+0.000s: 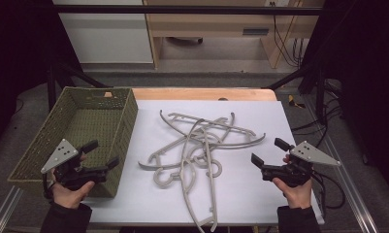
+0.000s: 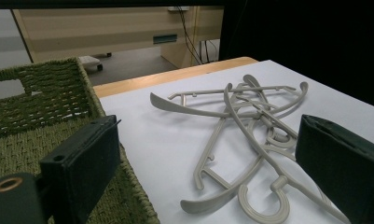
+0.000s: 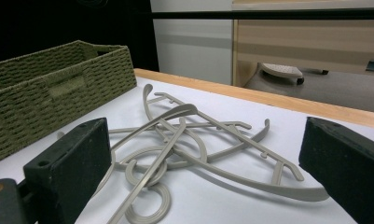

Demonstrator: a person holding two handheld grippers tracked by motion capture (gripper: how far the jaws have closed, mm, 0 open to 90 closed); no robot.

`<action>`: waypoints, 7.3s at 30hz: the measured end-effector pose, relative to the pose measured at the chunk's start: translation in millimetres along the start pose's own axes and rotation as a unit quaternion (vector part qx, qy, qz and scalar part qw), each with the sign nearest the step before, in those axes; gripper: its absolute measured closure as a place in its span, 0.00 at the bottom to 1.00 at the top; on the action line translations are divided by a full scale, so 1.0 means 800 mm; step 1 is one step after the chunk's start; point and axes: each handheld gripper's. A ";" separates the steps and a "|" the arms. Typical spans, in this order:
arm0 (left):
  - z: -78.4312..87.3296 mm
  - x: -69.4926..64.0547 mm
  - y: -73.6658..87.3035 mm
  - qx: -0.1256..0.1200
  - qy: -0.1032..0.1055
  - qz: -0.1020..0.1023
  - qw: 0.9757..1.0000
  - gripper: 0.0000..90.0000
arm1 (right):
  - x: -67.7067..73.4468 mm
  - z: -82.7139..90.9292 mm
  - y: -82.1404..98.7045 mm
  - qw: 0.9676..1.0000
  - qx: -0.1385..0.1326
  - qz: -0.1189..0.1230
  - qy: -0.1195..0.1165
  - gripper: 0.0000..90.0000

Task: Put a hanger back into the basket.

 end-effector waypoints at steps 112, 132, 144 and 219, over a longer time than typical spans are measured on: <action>-0.010 0.000 0.004 0.018 0.002 -0.010 1.000 0.08 | 0.164 -0.128 0.097 0.912 0.384 0.122 -0.075 0.91; -0.017 -0.007 0.005 0.029 0.010 -0.020 0.999 0.08 | 0.155 -0.132 0.098 0.909 0.396 0.108 -0.077 0.91; -0.019 -0.012 0.004 0.033 0.018 -0.029 0.999 0.08 | 0.126 -0.117 0.070 0.915 0.372 0.104 -0.115 0.91; -0.093 -0.114 0.060 0.237 0.136 -0.457 0.846 0.72 | 0.146 -0.076 0.033 0.833 0.342 0.163 -0.403 0.91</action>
Point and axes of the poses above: each handheld gripper's, and its own axes: z roughly backward along the jaws, y roughly out of its underside, x roughly to its left, and after that the axes turned 7 degrees about y, right-handed
